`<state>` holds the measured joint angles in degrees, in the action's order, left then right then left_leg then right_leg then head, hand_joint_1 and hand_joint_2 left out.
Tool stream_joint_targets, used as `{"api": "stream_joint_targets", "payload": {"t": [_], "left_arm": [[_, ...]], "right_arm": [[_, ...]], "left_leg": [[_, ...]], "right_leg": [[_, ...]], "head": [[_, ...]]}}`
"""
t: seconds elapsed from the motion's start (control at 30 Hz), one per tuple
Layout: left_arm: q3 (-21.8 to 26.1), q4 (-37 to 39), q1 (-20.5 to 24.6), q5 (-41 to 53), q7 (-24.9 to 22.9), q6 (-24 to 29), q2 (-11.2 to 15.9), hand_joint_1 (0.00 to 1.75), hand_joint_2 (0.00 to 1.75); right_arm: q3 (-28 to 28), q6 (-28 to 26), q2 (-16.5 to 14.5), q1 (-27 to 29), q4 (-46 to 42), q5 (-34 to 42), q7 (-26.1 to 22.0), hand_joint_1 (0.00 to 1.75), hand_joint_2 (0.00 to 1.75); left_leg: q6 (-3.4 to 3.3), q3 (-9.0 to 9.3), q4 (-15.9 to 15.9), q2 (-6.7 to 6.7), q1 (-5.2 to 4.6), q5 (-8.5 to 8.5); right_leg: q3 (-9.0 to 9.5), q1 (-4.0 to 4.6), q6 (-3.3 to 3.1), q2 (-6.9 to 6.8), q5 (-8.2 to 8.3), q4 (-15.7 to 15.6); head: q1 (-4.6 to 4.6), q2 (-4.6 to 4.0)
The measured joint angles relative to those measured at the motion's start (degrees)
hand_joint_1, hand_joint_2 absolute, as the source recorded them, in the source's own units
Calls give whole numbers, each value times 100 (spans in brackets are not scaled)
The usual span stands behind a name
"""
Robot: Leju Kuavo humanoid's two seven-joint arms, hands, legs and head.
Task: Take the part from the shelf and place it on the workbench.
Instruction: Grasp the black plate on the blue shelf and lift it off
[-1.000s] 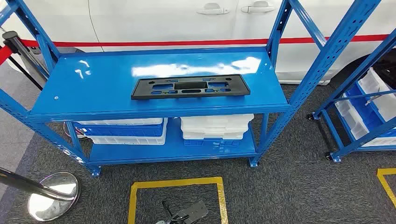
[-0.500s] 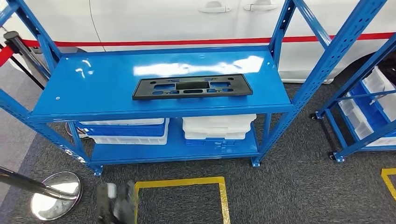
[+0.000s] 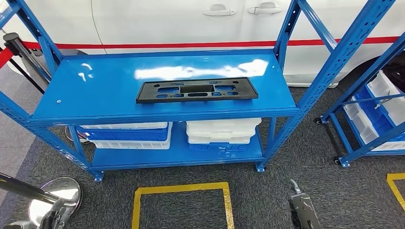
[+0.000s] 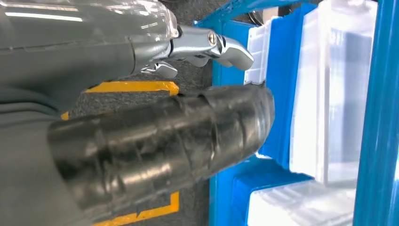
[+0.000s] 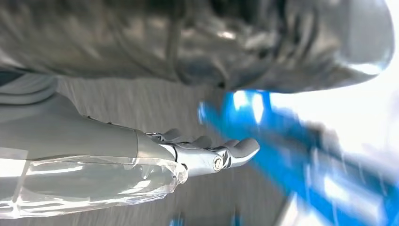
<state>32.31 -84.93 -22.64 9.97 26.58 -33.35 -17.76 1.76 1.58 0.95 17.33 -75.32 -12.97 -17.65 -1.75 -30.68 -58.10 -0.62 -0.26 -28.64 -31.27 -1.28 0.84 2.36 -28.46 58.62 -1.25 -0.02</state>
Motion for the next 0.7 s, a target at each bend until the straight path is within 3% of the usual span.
{"api": "stream_joint_targets", "payload": {"t": [0.03, 0.07, 0.13, 0.2, 0.3, 0.43, 0.7], "left_arm": [[96, 12, 31, 177, -71, 92, 1, 0, 175], [305, 74, 91, 514, -135, 165, 3, 0, 175], [1036, 388, 319, 1566, -231, 269, 5, 0, 175], [1907, 885, 588, 2634, -319, 424, 6, 0, 175], [2635, 1516, 758, 3152, -459, 687, 16, 0, 175], [2646, 2096, 960, 2909, -616, 889, 92, 0, 175], [2052, 2904, 1188, 2243, -961, 1314, 255, 0, 175]], "right_arm": [[-51, 85, 18, 73, -13, 49, 122, 0, 131], [-197, 179, 37, 133, 39, 28, 221, 0, 175], [-863, 445, 79, 126, 456, -401, 307, 0, 175], [-1912, 658, 91, 2, 1139, -1100, 280, 0, 175], [-3152, 760, 40, -71, 1908, -1537, 230, 0, 175], [-3520, 726, 15, -195, 2505, -1388, 308, 0, 175], [-3432, 577, -61, -377, 3210, -937, 554, 0, 175]], "left_leg": [[-2, 0, 0, -4, -2, -2], [-4, 0, 0, -8, -4, -3], [-6, 0, 1, -14, -7, -5], [-9, 4, 0, -18, -8, -11], [-14, 1, -2, -38, -9, -16], [-12, 10, 0, -34, -8, -28], [-13, 29, 0, -32, -8, -25]], "right_leg": [[2, -2, 3, -5, -2, -2], [3, -3, 6, -11, -5, -3], [5, -6, 12, -18, -10, -4], [9, -8, 16, -19, -17, -4], [14, -9, 17, -32, -28, -6], [21, -6, 17, -23, -28, -11], [36, -5, 17, -25, -28, -3]], "head": [[-1, 0], [-2, 0], [-3, 0], [-2, 0], [-1, 0], [-1, 0], [-2, 0]]}}
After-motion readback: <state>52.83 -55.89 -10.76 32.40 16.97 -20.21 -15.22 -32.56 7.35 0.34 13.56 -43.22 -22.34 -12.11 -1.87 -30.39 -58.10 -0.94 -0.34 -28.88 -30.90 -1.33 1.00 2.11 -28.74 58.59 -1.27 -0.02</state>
